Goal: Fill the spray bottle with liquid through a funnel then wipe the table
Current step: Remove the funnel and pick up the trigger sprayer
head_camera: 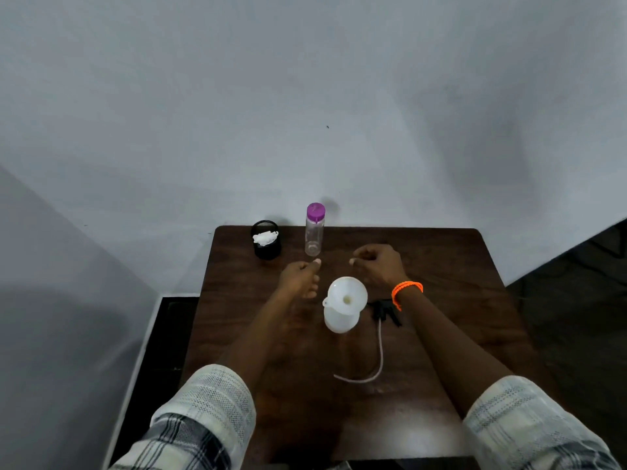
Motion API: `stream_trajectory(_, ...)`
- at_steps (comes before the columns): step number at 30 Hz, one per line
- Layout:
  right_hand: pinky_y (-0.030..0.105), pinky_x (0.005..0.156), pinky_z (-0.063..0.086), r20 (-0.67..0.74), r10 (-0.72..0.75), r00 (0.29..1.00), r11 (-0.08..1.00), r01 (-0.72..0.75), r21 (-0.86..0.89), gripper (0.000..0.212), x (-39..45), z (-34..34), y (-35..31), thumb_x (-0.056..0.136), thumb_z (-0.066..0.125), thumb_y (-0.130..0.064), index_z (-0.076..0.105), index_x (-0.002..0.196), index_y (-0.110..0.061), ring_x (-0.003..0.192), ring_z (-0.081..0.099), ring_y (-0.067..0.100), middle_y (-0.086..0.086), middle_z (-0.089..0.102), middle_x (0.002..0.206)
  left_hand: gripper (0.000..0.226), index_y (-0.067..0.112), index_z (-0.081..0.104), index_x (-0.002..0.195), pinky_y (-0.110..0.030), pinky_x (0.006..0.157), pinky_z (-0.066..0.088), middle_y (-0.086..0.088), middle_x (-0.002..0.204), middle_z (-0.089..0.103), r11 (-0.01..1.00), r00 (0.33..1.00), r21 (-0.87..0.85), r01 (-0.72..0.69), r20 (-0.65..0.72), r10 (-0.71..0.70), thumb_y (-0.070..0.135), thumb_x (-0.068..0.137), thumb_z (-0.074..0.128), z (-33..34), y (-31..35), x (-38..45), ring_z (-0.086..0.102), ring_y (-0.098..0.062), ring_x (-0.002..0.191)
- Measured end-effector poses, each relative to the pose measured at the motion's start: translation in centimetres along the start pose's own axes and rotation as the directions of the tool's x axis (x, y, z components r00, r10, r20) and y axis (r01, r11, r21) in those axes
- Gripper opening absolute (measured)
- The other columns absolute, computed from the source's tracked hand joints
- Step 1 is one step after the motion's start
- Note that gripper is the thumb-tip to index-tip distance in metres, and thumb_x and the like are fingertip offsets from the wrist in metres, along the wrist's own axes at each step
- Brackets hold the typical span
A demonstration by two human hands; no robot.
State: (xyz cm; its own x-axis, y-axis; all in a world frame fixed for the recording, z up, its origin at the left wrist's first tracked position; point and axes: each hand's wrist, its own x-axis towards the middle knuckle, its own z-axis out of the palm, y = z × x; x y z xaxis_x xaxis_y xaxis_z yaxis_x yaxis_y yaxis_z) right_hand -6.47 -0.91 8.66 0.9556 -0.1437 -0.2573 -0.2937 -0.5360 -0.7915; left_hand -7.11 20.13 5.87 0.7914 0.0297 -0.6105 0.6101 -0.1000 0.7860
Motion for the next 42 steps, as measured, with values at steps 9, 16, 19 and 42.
stream_trajectory(9,0.043,0.066,0.065,0.052,0.06,0.997,0.995,-0.065,0.081,0.006,-3.5,-0.7,1.9,0.088,0.079,-0.023,0.08,0.083,-0.019,0.079,0.076,0.022,0.002,0.078,0.081,0.024,0.0,0.064,0.11,-0.037,0.067,0.061,-0.018,0.091,0.063,0.998,0.974,0.031,0.059,0.218,-0.065,0.011,0.089,0.063,0.2,-1.2,-3.8,0.064,-0.024,0.07)
stream_trajectory(16,0.043,0.065,0.064,0.02,0.041,0.999,0.991,-0.043,0.128,0.01,-5.1,-0.5,3.1,0.085,0.08,-0.011,0.08,0.081,-0.02,0.071,0.073,0.023,0.003,0.078,0.083,0.023,-0.002,0.063,0.108,-0.047,0.08,0.062,-0.024,0.096,0.07,0.993,0.978,-0.12,-0.009,0.205,0.034,-0.008,0.087,0.068,-0.1,-2.8,-4.4,0.072,-0.033,0.082)
stream_trajectory(19,0.044,0.062,0.063,-0.032,0.07,0.997,0.978,-0.063,0.197,0.012,-5.2,-0.1,3.5,0.085,0.079,-0.012,0.081,0.081,-0.023,0.069,0.073,0.028,0.001,0.079,0.084,0.023,-0.002,0.065,0.107,-0.045,0.08,0.062,-0.025,0.099,0.072,0.974,0.986,-0.222,-0.034,0.155,0.069,-0.008,0.085,0.071,-0.1,-2.8,-4.5,0.074,-0.032,0.08)
stream_trajectory(42,0.026,0.05,0.052,-0.051,0.15,0.987,0.951,-0.13,0.281,0.004,-5.7,0.6,3.4,0.087,0.079,-0.015,0.082,0.087,-0.017,0.067,0.072,0.02,0.004,0.079,0.085,0.01,0.003,0.077,0.094,-0.032,0.064,0.06,-0.018,0.082,0.076,0.985,0.998,-0.172,0.0,0.065,0.012,0.011,0.089,0.074,0.3,-3.1,-6.2,0.068,-0.019,0.064)
